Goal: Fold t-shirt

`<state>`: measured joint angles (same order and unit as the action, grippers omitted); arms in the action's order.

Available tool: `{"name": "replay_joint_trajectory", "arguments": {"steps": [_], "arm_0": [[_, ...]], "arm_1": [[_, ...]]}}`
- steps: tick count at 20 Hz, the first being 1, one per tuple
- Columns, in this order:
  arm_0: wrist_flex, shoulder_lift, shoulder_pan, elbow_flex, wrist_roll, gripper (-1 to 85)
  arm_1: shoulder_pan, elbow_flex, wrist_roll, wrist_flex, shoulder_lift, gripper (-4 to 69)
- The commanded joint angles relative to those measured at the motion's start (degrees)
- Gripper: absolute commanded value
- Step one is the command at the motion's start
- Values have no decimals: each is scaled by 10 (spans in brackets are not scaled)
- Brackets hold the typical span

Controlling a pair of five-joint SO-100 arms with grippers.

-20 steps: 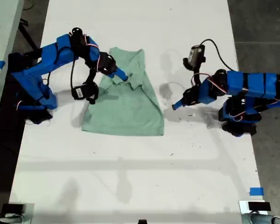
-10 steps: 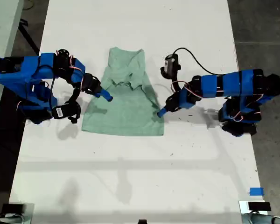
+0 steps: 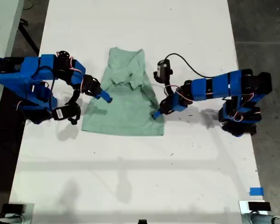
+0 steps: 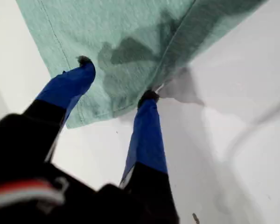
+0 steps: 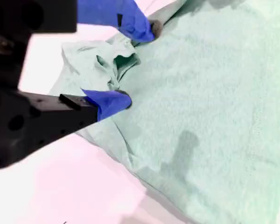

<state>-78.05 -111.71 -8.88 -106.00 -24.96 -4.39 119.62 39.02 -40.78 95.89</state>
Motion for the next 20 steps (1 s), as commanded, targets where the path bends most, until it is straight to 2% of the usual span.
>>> {"name": "replay_joint_trajectory", "arguments": {"steps": [1,8,10,13,15,18,20], "arm_0": [[11,-24,2,1,11,232],[13,-33,-4,-11,12,231],[14,-34,-5,-13,12,230],[15,-35,-6,-14,12,230],[16,-36,-6,-14,12,228],[15,-44,-6,-15,12,227],[15,-47,-6,-15,12,226]], "arm_1": [[-14,4,9,33,4,230],[-29,35,13,43,4,220],[-29,36,11,52,-3,167],[-27,11,7,37,-32,10],[-25,-8,8,20,-45,-8],[-25,-45,4,-59,-37,-8],[-24,-86,4,-155,-16,-8]]}}
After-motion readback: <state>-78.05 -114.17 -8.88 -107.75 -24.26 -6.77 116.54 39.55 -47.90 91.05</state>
